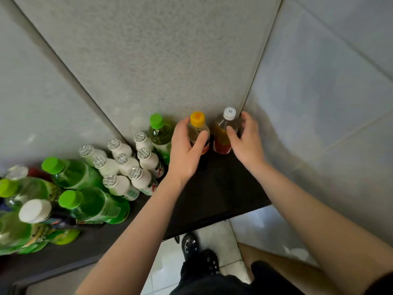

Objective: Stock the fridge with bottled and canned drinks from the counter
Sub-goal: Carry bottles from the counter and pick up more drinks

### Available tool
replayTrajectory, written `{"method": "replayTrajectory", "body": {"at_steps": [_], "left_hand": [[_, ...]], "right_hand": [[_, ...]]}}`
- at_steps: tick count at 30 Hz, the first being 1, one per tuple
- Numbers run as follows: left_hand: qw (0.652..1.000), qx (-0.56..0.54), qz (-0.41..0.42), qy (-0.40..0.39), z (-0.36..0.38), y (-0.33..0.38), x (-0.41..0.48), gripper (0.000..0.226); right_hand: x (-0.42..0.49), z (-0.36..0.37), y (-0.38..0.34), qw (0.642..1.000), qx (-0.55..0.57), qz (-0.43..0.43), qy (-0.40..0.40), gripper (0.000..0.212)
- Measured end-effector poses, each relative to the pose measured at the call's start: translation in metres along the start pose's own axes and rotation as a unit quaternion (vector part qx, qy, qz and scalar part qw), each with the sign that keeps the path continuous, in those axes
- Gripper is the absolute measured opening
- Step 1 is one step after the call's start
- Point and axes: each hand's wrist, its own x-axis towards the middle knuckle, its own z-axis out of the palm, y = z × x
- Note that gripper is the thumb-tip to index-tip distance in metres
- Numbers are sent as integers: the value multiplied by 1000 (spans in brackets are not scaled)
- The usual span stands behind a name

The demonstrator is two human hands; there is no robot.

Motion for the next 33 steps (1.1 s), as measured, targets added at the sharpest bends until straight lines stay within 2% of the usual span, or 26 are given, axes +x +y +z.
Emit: {"method": "replayTrajectory", "body": {"at_steps": [4,8,11,13,16,19,22,28,33], "left_hand": [[1000,1,-1,-1,12,-12,11,33],[1000,13,14,15,13,-19,15,28],[999,20,24,17,9,-20,13,23],[999,7,19,47,6,-20,3,24],[993,-29,-7,112,-2,-22,-20,24],[987,-66,-31,144,-13,-21,-44,14],[984,-78,-52,153,-24,-19,-73,17],[977,-66,-83,185,-54,-18,-123,21],[957,-89,-129,244,-77,-10,-157,24]], "right_hand": [[5,11,4,1000,4,-7,-9,58],[7,22,8,999,-16,-35,27,49],[11,28,10,999,12,-20,35,47],[15,30,10,999,48,6,16,47],[18,31,12,1000,9,4,14,46],[7,30,13,999,-3,4,52,42],[-16,28,13,997,8,-4,79,38],[-73,19,12,993,95,11,63,26],[-125,15,-8,987,155,24,-25,27]]}}
